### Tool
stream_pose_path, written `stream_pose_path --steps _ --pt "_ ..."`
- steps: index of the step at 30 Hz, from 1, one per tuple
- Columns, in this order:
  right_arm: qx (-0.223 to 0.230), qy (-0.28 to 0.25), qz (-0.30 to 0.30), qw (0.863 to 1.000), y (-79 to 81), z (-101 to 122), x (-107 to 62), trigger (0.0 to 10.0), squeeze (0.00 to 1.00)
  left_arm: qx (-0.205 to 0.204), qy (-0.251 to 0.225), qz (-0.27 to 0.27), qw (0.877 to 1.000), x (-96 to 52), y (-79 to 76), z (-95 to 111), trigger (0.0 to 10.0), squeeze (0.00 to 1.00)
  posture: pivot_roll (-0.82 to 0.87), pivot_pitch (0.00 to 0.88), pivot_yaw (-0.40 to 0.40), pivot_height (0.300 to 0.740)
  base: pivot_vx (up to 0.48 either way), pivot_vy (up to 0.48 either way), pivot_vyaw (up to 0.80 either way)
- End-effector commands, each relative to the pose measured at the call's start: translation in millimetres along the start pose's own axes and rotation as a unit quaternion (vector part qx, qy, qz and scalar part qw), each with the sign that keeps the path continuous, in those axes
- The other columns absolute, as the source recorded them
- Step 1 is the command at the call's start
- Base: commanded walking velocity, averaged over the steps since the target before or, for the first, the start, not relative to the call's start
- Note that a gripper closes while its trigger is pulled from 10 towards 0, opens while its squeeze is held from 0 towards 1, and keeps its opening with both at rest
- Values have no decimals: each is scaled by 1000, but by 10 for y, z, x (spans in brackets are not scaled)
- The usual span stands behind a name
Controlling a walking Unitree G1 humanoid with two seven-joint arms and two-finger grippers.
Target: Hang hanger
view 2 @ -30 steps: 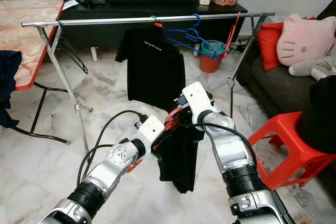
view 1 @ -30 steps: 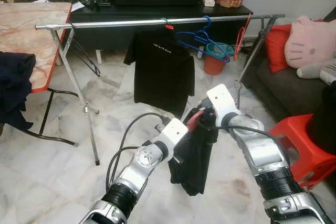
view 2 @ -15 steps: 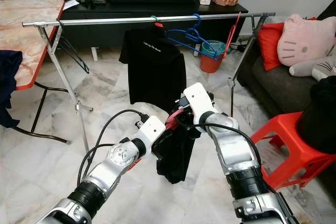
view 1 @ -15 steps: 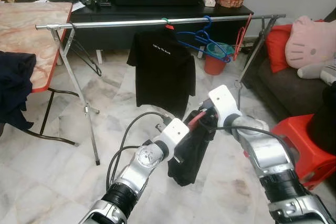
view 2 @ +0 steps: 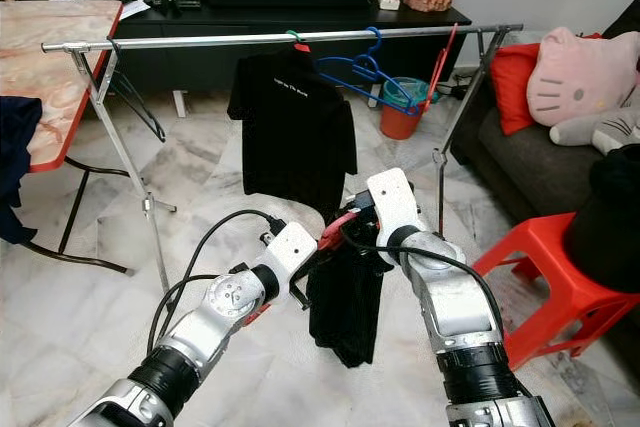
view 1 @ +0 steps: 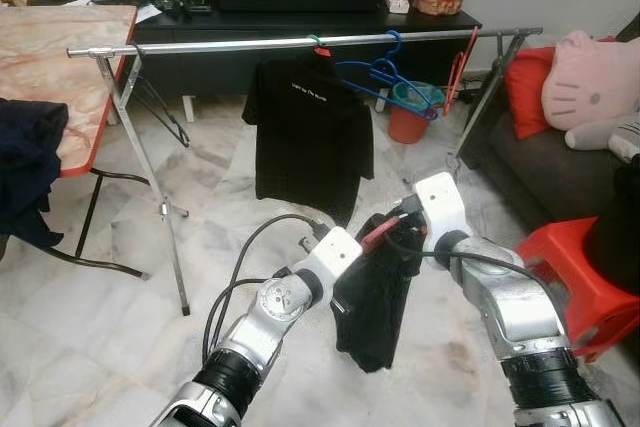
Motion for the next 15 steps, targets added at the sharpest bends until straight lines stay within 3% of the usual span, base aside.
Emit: stream_pose_path --steps 1,5,9,12,15 --pt "32 -59 -76 995 -409 169 -155 10000 0 -57 96 69 991 -290 320 -527 10000 0 -46 0 -120 740 0 0 0" --pt "52 -65 -125 989 -540 65 -177 10000 0 -60 93 79 991 -317 363 -537 10000 0 -45 0 -120 740 0 0 0" --pt "71 -77 -130 986 -551 31 -183 10000 0 -61 91 82 991 -320 367 -534 10000 0 -46 0 -119 740 0 0 0" --pt "122 -102 -115 980 -472 -63 -190 10000 0 -61 87 87 991 -327 376 -525 10000 0 -44 0 -119 740 0 0 0" --pt "137 -103 -102 980 -407 -126 -202 10000 0 -55 89 88 991 -332 380 -530 10000 0 -44 0 -119 740 0 0 0"
Point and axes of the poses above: a point about 5 cm out from each wrist's last joint towards the gripper, its own x axis pointing out of the wrist towards the gripper, its own z axis along the axis of the wrist's last joint, y = z × x, the point moved 2 cm from there along x, pointing out of the wrist towards the gripper, and after that the axes turned 3 degrees about x, right-handed, at the moved point
